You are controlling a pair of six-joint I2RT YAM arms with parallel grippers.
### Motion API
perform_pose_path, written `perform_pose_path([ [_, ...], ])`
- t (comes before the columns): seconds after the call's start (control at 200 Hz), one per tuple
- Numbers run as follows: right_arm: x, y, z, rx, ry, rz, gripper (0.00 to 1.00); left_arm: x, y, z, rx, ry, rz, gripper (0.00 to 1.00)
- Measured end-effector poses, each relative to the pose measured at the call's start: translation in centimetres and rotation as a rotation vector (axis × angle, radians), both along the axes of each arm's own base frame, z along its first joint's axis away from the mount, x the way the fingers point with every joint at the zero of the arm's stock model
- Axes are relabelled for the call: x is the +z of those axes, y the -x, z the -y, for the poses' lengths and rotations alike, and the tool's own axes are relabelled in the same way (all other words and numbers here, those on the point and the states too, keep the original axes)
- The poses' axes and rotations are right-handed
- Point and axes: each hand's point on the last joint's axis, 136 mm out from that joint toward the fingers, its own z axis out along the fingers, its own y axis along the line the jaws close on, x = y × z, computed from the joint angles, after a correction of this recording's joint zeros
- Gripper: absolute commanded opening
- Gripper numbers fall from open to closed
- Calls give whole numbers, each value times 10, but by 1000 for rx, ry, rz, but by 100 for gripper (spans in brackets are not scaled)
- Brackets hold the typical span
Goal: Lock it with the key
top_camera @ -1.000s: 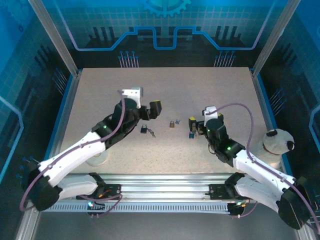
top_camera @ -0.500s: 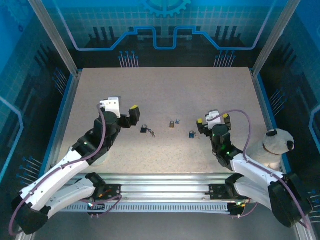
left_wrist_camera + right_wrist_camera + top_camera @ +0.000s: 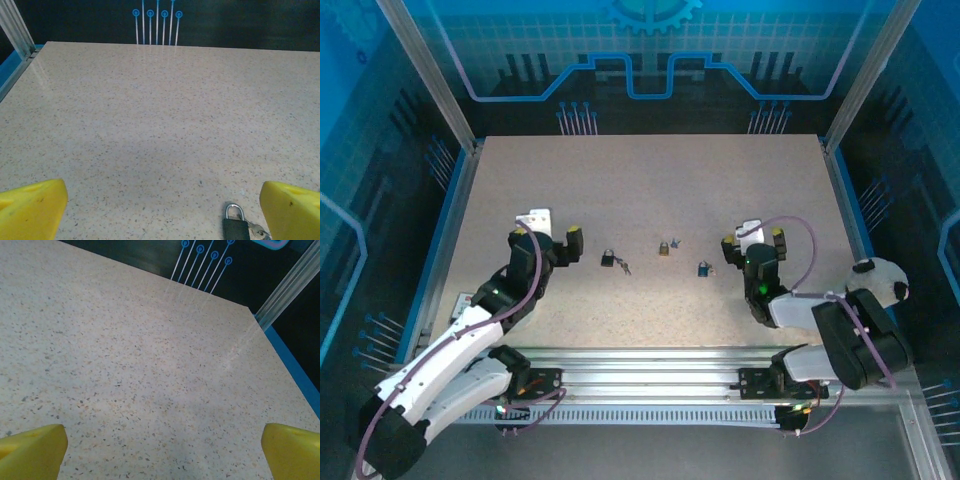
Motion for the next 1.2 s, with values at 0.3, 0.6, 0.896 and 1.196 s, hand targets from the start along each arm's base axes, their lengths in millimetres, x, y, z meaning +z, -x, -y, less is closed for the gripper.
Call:
perform_pose_path([
  [0.3,6,-18,11,-8,-64,65,100,-8,-8,-15,62,20,-4,99],
  [0.6,0,-25,1,86,-130,41,100,-20,-16,-22,91,31,-27,99],
  [0.896,-8,-42,2,155,-220,-24,100,-37,-25,-27,79,58,-64,99],
  [1.196,-12,-42,-3,182,-253,-51,100,-75,-42,-46,128,69,-162,99],
])
